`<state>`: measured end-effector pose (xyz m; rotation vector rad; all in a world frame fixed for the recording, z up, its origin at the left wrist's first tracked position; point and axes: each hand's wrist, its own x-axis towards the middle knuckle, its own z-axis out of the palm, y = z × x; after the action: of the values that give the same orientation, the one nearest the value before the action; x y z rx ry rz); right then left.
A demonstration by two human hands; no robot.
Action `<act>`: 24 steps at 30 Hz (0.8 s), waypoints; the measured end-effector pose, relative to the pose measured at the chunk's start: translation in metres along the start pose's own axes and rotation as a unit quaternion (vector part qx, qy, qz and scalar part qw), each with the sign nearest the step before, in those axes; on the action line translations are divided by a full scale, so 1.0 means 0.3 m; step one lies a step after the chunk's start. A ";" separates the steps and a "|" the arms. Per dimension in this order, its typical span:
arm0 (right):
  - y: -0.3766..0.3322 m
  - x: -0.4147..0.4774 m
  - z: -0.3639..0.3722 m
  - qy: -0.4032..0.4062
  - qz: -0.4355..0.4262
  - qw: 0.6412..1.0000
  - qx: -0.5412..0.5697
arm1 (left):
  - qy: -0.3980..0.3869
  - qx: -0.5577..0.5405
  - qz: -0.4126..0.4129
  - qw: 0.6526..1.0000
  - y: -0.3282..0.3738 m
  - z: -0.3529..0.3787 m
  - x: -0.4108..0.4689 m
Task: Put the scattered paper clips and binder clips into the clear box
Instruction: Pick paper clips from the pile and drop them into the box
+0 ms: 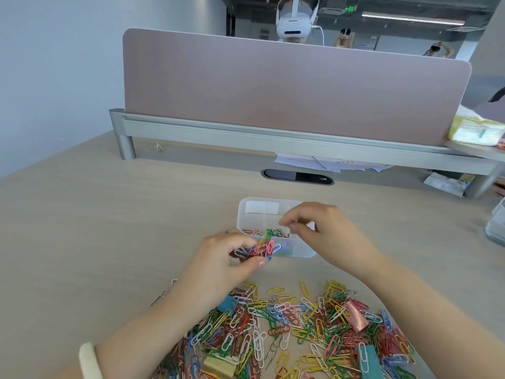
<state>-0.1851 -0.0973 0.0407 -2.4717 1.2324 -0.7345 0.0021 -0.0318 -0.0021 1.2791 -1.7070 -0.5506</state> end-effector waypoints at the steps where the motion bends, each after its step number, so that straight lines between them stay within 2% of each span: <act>1: -0.004 -0.033 -0.002 -0.004 -0.004 1.000 0.026 | 0.013 0.008 -0.005 1.000 0.010 -0.005 0.024; 5: 0.006 -0.124 0.039 -0.102 -0.016 0.995 0.010 | 0.056 0.037 -0.015 0.998 0.016 -0.017 0.161; 7: 0.017 -0.131 0.059 -0.112 -0.021 0.993 -0.004 | 0.046 0.079 -0.016 0.996 -0.001 -0.013 0.215; 15: 0.050 -0.127 0.053 -0.115 -0.014 0.993 0.025 | -0.068 0.240 -0.013 0.968 -0.049 -0.013 0.285; 19: 0.065 -0.127 0.053 -0.112 -0.017 0.993 0.027 | -0.137 0.309 -0.009 0.941 -0.037 0.005 0.299; 24: 0.066 -0.132 0.049 -0.117 -0.006 0.992 0.053 | -0.182 0.305 -0.028 0.934 -0.003 -0.009 0.307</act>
<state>-0.2101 -0.0769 0.0069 -2.4002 1.0661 -0.4815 -0.0002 -0.1163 0.0348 1.7431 -2.2672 -0.3032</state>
